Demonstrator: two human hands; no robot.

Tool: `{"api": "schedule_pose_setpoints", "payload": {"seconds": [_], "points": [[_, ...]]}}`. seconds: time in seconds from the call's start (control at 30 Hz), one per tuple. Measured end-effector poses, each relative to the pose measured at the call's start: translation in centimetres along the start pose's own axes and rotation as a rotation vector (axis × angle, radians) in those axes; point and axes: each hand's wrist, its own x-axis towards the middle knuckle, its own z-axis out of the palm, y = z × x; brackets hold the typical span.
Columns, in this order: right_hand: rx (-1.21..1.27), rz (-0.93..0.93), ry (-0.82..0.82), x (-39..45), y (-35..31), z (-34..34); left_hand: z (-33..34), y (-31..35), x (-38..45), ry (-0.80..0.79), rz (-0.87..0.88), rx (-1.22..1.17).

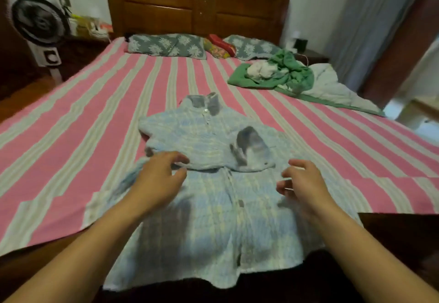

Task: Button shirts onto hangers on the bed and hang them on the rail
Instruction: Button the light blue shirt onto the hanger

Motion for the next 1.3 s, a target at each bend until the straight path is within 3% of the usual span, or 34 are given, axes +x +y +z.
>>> {"api": "schedule_pose_setpoints", "payload": {"seconds": [0.1,0.23,0.3,0.43,0.6,0.7,0.8,0.87,0.93,1.0,1.03,1.1,1.17,1.23,1.3], "points": [[-0.227,-0.034,0.011,2.9,1.7,-3.2,5.2,1.7,1.9,-0.176,0.054,0.031],[-0.643,-0.234,-0.136,7.7,2.0,-3.3,9.2,1.5,5.0,-0.251,0.073,0.135],[-0.808,-0.331,-0.185,9.3,3.2,-2.8,10.7,1.7,6.4,-0.206,0.095,0.148],[-1.131,-0.542,-0.251,12.1,5.2,-1.4,13.0,1.8,7.9,0.057,0.202,0.27],[-1.136,-0.616,-0.1,14.6,5.6,1.7,13.7,-0.8,8.4,0.03,0.179,0.446],[-0.85,-0.659,-0.038,14.2,3.5,1.8,11.0,-0.5,8.9,0.082,0.227,0.452],[-0.55,-0.672,-0.147,10.6,0.1,0.5,5.7,1.0,9.1,0.162,0.238,0.337],[-0.52,-0.647,-0.277,7.1,-0.6,-0.6,2.4,1.3,8.2,0.043,0.237,0.322],[-0.642,-0.492,-0.465,4.4,0.6,-1.1,1.3,0.1,6.7,-0.208,0.152,0.381],[-0.816,-0.321,-0.628,3.1,2.7,-0.7,2.3,-1.1,4.7,-0.449,0.059,0.549],[-0.85,-0.303,-0.638,2.9,3.6,-0.5,3.2,-1.4,3.9,-0.48,0.056,0.628],[-0.806,-0.332,-0.567,3.1,4.0,-0.6,5.0,-1.0,2.8,-0.317,0.158,0.603],[-0.754,-0.346,-0.538,3.7,3.8,-1.3,6.3,0.7,2.1,-0.128,0.252,0.403],[-0.866,-0.431,-0.63,4.4,3.5,-1.9,7.7,2.3,1.2,-0.029,0.369,0.237],[-1.014,-0.495,-0.745,5.0,3.6,-1.9,9.0,3.3,-0.1,-0.04,0.471,0.253]]}}
